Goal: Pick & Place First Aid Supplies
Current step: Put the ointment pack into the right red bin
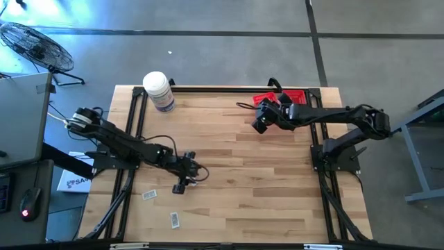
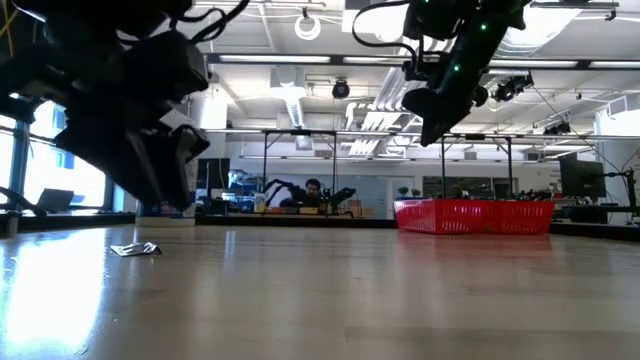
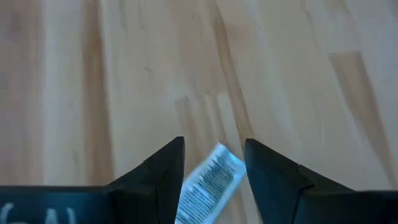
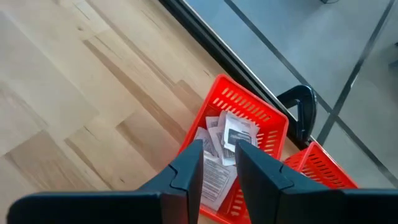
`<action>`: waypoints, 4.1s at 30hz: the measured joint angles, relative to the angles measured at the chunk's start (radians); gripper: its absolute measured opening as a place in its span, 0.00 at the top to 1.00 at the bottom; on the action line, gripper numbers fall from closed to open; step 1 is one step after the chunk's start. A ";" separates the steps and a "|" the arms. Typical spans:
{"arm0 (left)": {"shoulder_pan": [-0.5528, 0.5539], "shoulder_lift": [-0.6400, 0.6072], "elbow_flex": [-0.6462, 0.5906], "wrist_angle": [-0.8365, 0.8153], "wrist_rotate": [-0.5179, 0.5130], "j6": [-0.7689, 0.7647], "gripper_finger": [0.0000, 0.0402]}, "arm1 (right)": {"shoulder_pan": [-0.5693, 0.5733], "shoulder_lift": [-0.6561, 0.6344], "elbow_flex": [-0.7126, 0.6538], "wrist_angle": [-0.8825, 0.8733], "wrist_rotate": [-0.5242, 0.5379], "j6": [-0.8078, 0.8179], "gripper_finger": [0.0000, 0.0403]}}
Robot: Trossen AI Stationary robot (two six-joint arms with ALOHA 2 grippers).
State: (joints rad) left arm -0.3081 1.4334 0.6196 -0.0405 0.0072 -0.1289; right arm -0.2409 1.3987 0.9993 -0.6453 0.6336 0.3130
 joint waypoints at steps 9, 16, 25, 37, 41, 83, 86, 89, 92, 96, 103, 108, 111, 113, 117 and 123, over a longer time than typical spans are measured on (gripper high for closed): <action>-0.002 0.098 0.000 0.097 0.039 0.104 0.59 | 0.001 0.000 0.000 -0.001 -0.001 0.023 0.78; -0.002 0.153 0.002 0.094 0.036 0.125 0.61 | 0.001 0.000 0.000 -0.003 -0.016 0.023 0.78; 0.000 0.159 0.004 0.079 0.035 0.124 0.88 | 0.001 0.000 0.000 -0.001 -0.032 0.023 0.78; 0.000 0.138 0.001 0.046 0.005 0.103 0.99 | 0.116 0.001 0.000 0.146 -0.048 -0.114 0.78; 0.000 0.075 -0.006 -0.004 -0.022 0.115 1.00 | 0.150 0.001 0.000 0.187 -0.048 -0.117 0.78; 0.223 -0.134 -0.001 0.553 -0.532 0.125 1.00 | 0.278 0.455 0.000 1.256 -0.328 -0.044 0.58; 0.223 -0.134 -0.001 0.557 -0.533 0.125 1.00 | 0.269 0.455 0.000 1.300 -0.343 0.026 0.58; 0.223 -0.134 -0.001 0.555 -0.540 0.125 1.00 | 0.266 0.455 0.000 1.334 -0.370 0.066 0.58; 0.223 -0.134 -0.001 0.557 -0.541 0.125 1.00 | 0.267 0.455 0.000 1.340 -0.350 0.076 0.60; 0.223 -0.134 -0.001 0.551 -0.538 0.125 1.00 | 0.267 0.455 0.000 1.339 -0.305 0.071 0.67; 0.223 -0.134 -0.001 0.538 -0.527 0.116 1.00 | 0.267 0.455 0.000 1.335 -0.300 0.022 0.92; 0.223 -0.134 -0.001 0.517 -0.555 0.046 0.97 | 0.266 0.455 0.000 1.314 -0.298 -0.007 0.97; 0.223 -0.134 -0.001 0.483 -0.577 0.047 0.89 | 0.267 0.455 0.000 1.281 -0.298 -0.011 0.97; 0.223 -0.134 -0.001 0.469 -0.601 0.047 0.82 | 0.267 0.455 0.000 1.269 -0.297 -0.028 0.99; 0.223 -0.134 0.001 0.415 -0.691 0.049 0.67 | 0.267 0.455 0.000 1.269 -0.302 -0.058 0.98; 0.224 -0.134 0.001 0.325 -0.753 0.053 0.48 | 0.267 0.455 0.000 1.268 -0.311 -0.085 0.99</action>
State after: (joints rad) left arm -0.0845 1.2999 0.6205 0.2845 -0.7461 -0.0756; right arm 0.0261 1.8542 0.9997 0.6224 0.3225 0.2278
